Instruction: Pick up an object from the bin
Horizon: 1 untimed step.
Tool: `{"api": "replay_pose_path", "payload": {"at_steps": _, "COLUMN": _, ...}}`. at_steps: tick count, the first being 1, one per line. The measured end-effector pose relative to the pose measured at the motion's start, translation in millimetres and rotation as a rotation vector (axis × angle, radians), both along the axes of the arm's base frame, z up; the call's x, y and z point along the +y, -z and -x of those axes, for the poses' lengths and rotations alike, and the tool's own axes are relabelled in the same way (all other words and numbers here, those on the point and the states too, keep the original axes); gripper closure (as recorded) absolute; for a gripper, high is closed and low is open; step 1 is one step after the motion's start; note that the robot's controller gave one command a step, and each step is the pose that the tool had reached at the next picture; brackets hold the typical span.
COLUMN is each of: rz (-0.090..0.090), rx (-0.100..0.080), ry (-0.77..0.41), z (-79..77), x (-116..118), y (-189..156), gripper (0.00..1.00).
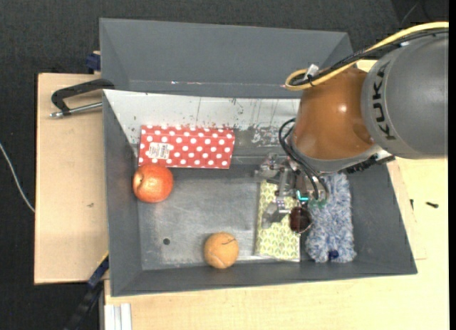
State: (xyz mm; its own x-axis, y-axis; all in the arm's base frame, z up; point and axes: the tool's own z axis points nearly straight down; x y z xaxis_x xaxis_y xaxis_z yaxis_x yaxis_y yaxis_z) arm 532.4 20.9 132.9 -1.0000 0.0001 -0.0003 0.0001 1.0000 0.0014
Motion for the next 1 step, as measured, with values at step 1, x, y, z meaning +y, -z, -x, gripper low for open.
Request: {"api": "replay_pose_path", "payload": {"at_steps": 1, "rz": 0.000, "rx": -0.001, "ry": 0.000, "z": -0.4, "x": 0.0, "y": -0.2, "gripper": 0.00}}
